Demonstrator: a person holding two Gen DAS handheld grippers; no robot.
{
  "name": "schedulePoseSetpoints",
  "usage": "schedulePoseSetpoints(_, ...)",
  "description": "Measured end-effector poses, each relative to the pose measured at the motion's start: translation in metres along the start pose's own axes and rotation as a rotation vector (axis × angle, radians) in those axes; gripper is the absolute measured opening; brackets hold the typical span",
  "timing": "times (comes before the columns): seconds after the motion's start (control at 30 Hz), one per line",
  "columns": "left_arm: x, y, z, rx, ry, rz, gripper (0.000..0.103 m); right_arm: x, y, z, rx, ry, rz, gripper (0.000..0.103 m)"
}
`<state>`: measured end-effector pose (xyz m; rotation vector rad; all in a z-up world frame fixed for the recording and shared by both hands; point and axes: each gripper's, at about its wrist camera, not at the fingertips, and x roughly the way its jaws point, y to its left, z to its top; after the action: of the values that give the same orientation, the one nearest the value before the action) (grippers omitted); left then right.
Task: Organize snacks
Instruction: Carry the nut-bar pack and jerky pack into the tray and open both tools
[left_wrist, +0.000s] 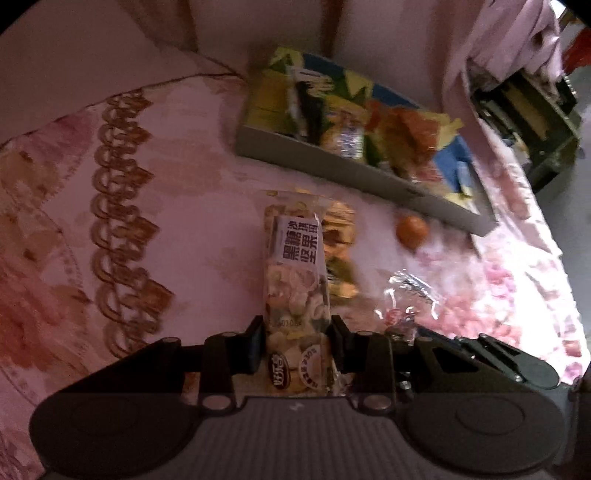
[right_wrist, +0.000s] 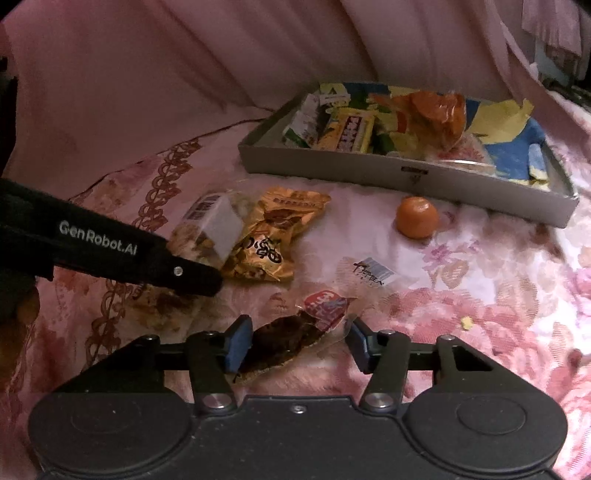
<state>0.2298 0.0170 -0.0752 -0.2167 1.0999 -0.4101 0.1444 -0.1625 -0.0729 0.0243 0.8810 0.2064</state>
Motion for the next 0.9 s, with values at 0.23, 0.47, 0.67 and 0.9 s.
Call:
schedulePoseSetpoints(0.23,-0.003,-0.008,-0.004,0.015,-0.01,-0.021,0.039,-0.024,-0.009,-0.011,-0.016,-0.023,-0.061,0.057)
schedulePoseSetpoints(0.47,-0.021,-0.017,0.0,0.038,-0.126,-0.039,0.039,-0.053,-0.023,-0.004,0.019,-0.131,-0.084,0.057)
schedulePoseSetpoints(0.67,-0.031,-0.029,0.023,0.045,-0.282,-0.034,0.039,-0.067,-0.027,0.017,-0.017,-0.251,-0.099,0.057)
schedulePoseSetpoints(0.9,-0.012,-0.057,0.086,0.062,-0.445,-0.018,0.039,-0.065,-0.052,0.078,-0.066,-0.337,-0.132,0.057)
